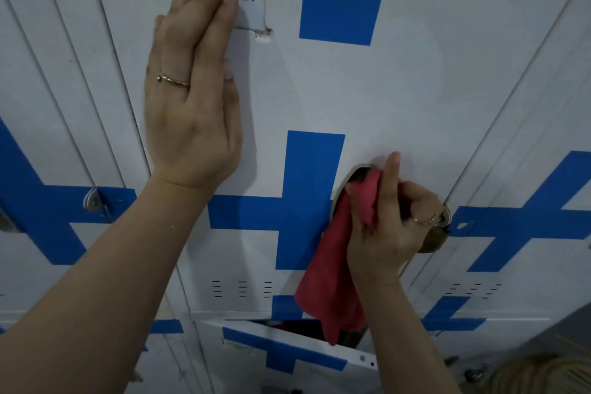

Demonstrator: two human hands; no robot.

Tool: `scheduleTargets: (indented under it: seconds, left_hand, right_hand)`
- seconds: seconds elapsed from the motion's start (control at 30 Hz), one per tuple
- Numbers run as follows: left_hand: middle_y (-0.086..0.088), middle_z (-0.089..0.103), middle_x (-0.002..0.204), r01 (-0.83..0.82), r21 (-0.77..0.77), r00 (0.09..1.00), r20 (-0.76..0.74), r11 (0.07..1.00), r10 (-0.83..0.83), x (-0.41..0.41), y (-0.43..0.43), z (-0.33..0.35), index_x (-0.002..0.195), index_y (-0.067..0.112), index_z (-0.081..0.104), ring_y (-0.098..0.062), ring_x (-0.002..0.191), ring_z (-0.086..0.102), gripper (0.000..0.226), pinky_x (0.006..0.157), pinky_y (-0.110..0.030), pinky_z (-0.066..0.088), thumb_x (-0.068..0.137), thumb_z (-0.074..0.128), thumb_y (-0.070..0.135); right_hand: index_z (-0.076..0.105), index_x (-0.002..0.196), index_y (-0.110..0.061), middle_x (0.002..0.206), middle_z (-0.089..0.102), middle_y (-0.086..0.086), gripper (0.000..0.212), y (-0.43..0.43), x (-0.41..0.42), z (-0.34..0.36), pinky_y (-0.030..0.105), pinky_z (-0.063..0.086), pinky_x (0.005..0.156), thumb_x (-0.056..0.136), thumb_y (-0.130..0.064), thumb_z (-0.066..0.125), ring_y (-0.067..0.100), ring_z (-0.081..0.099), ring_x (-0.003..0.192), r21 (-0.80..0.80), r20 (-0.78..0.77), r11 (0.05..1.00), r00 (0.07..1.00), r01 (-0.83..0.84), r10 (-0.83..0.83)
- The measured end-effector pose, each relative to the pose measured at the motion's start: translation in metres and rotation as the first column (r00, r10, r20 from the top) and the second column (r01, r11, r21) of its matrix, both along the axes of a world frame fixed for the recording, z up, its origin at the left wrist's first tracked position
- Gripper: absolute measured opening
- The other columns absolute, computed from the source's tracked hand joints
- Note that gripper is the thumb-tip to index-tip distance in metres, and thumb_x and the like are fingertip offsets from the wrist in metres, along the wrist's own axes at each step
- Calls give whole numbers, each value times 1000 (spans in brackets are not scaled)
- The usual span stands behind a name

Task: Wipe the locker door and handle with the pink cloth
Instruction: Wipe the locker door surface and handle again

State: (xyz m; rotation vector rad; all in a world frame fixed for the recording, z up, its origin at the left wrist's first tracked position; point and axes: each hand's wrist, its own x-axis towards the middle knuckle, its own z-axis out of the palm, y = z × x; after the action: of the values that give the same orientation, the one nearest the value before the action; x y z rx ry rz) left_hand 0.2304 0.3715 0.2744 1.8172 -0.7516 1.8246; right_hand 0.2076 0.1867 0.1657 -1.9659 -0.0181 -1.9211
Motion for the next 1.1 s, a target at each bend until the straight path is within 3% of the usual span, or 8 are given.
scheduleTargets:
  seconds: [0.1,0.27,0.33,0.47,0.6,0.8,1.0,1.1]
  left_hand:
    - [-15,35,133,3,1,1000,-6,1000,-3,0,0,0,128,-14,41,-39,128,29,38,112,-49,26,91,32,-9]
    - [-27,43,131,-2,-3,1000,4,1000,2,0,0,-1,127,-14,43,-41,127,32,36,113,-46,25,92,33,-10]
    - [-29,43,130,1,3,1000,8,1000,-1,1,0,-1,127,-13,43,-42,127,33,36,113,-46,25,92,33,-10]
    - [-26,42,131,12,5,1000,8,1000,-12,2,0,0,127,-11,43,-42,127,33,36,113,-44,24,93,32,-10]
    - [-21,40,131,16,3,1000,18,1000,-16,3,1,-1,127,-10,43,-41,127,33,35,113,-43,24,94,32,-7]
    - [-16,37,132,23,2,1000,8,1000,-23,2,0,-1,127,-10,43,-39,128,31,37,113,-44,23,92,33,-11]
    - [-17,38,131,20,19,999,26,1000,-21,3,1,-1,126,-8,44,-42,126,33,36,112,-46,23,92,33,-11]
    - [-16,37,131,21,18,1000,15,1000,-21,3,0,-1,126,-9,45,-41,127,32,36,112,-46,24,92,33,-11]
  right_hand:
    - [22,144,-16,94,41,1,82,4,-7,-8,28,41,73,78,-6,69,17,41,80,97,-56,995,998,-35,40]
    - [50,123,1,84,60,6,53,15,-28,-6,19,40,85,75,-9,72,12,47,84,259,-95,962,989,-88,116]
    - [56,119,-4,78,55,-12,49,15,-37,3,17,40,83,76,-19,72,1,43,79,336,-117,934,978,-122,170]
    - [57,95,-25,62,58,-19,23,13,-53,32,4,43,63,77,-21,71,-7,56,64,641,9,692,905,-332,426]
    - [48,82,-36,72,58,-5,22,17,-54,44,14,46,61,84,-21,65,7,57,67,579,83,716,902,-389,423]
    - [53,117,-14,119,50,10,29,24,-46,4,5,32,94,89,-20,47,-8,39,113,329,-162,906,929,-268,333]
    - [58,103,-16,103,48,10,26,14,-41,17,10,43,76,79,-13,67,18,51,89,351,-117,887,926,-299,358]
    - [61,93,-2,92,55,21,22,15,-34,26,0,35,75,73,0,71,10,46,81,301,-125,925,952,-230,278]
